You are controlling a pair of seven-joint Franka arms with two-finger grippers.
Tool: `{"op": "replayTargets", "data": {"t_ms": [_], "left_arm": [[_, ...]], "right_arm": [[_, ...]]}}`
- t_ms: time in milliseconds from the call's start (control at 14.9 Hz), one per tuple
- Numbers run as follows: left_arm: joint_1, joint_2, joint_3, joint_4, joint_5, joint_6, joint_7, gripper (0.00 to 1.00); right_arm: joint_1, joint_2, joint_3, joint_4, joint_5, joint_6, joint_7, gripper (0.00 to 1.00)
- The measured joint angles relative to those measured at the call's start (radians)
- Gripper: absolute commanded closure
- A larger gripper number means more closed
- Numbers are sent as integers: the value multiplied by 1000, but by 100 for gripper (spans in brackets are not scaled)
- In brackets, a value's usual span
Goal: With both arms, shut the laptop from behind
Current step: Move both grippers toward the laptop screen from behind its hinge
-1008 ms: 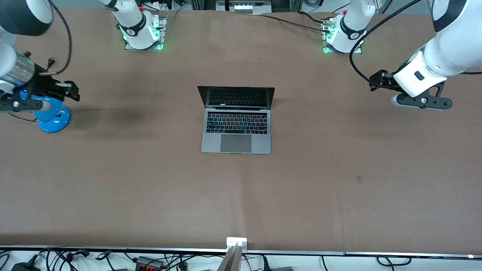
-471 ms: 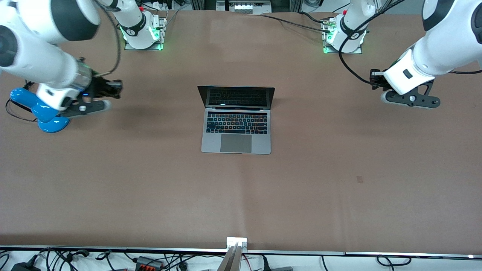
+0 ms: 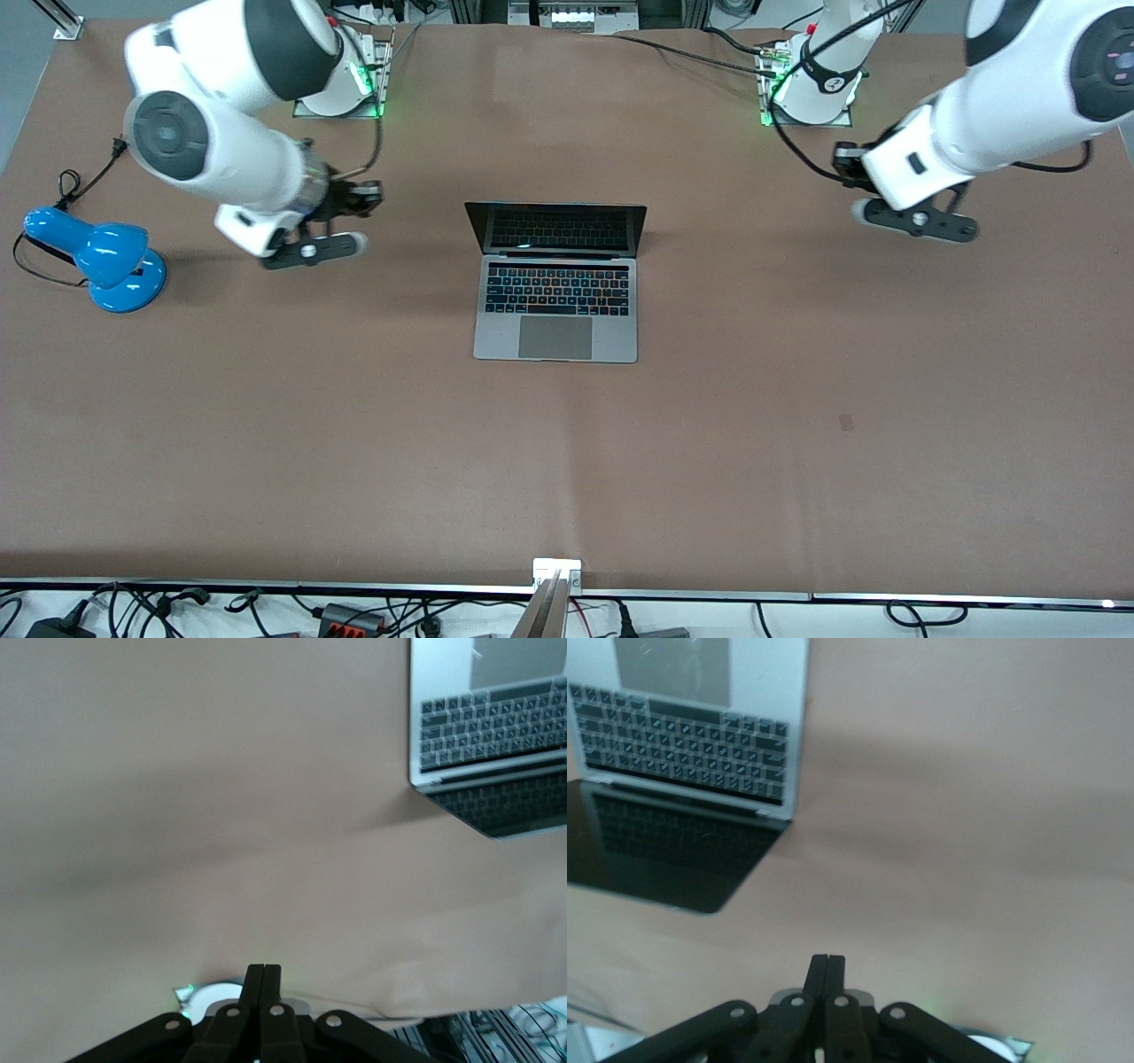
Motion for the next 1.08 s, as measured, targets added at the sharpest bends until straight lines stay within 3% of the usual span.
{"op": "replayTargets", "data": {"t_ms": [202,471,672,874,1076], "left_arm": [[-4,1,-99,-41,-39,25,-77,99],[-7,-5,-283,-170,-94,221,-225,99],[-13,-26,-411,-234,-119,282,-305,99],[-13,-47,-479,-292,-133,343,-325,99],[-12,-57,-497,-376,-134,470,-347,99]], "right_arm": [[56,45,0,-1,21,-4,9,100],[140,99,1,0,59,5,87,100],[164,109,1,0,94,4,115,100],[177,125,1,-1,98,4,116,100],[183,153,1,-1,121,20,121,100]]}}
